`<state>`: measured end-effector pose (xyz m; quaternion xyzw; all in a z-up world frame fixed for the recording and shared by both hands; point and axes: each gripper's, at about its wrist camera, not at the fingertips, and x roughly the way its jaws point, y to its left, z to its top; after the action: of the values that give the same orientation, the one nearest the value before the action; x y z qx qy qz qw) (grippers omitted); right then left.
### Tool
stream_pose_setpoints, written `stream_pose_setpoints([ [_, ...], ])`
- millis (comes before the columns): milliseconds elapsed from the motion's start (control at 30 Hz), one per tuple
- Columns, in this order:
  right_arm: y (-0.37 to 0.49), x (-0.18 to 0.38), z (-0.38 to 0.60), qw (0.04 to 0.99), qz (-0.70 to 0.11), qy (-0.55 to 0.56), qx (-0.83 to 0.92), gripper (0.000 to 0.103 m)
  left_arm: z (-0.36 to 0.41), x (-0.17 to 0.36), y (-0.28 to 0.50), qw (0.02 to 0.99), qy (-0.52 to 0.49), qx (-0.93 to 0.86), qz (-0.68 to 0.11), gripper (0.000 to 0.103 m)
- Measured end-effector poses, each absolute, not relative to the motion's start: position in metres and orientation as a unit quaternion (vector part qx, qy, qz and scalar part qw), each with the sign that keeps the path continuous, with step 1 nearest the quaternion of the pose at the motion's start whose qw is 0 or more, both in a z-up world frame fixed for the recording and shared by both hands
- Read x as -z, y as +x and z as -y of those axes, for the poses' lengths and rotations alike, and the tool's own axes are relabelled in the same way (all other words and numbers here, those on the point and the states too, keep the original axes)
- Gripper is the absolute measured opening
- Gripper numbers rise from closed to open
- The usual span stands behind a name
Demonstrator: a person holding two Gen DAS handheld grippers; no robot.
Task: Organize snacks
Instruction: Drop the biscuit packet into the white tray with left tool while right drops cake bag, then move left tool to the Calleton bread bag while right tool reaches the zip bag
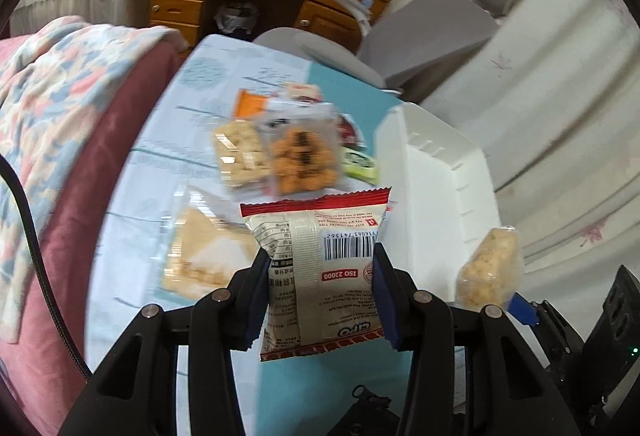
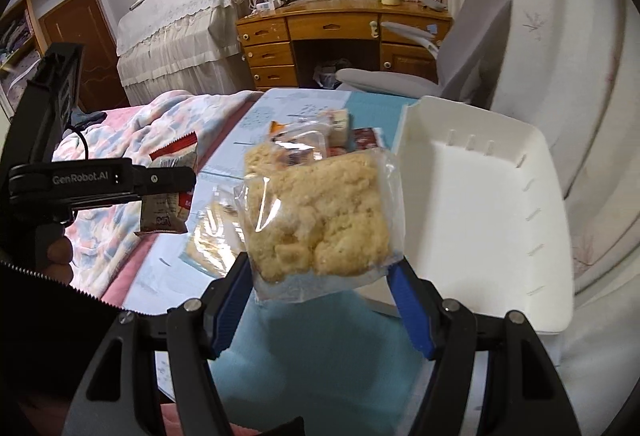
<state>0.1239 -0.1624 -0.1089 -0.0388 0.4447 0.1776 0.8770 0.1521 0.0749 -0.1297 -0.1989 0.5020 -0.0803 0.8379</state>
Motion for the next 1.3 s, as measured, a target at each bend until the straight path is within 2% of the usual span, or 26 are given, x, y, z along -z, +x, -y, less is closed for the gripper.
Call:
stream_pose_setpoints([
  [333,0.133,0.113,0.234,0.88,-0.449,-0.042,-0.151,0.069,0.027,0.125,0.166,0.84,-0.186,0.132,-0.493,0.045],
  [600,0.145,0.121,0.28,0.875,-0.465,-0.025,-0.128,0.069,0.08,0.126,0.181,0.837,-0.172,0.165,-0.493,0.045],
  [633,0.146,0.122,0.284,0.875,-0.467,-0.021,-0.126,0.069,0.085,0.127,0.182,0.837,-0.168,0.164,-0.494,0.047],
  [667,0.147,0.122,0.287,0.875,-0.467,-0.016,-0.125,0.069,0.089,0.127,0.183,0.838,-0.165,0.161,-0.495,0.053],
  [700,0.148,0.123,0.291,0.875,-0.467,-0.009,-0.123,0.07,0.093,0.127,0.183,0.838,-0.162,0.161,-0.496,0.064],
  [767,0.152,0.125,0.296,0.874,-0.472,0.001,-0.118,0.07,0.095,0.125,0.182,0.842,-0.161,0.156,-0.491,0.075],
  [867,0.156,0.129,0.303,0.871,-0.477,0.028,-0.113,0.072,0.092,0.121,0.179,0.848,-0.157,0.144,-0.486,0.081],
  [1033,0.16,0.135,0.312,0.866,-0.484,0.074,-0.105,0.076,0.078,0.118,0.177,0.856,-0.148,0.106,-0.484,0.082],
  [1300,0.161,0.143,0.302,0.852,-0.496,0.126,-0.11,0.077,0.043,0.125,0.161,0.853,-0.148,0.063,-0.497,0.082],
])
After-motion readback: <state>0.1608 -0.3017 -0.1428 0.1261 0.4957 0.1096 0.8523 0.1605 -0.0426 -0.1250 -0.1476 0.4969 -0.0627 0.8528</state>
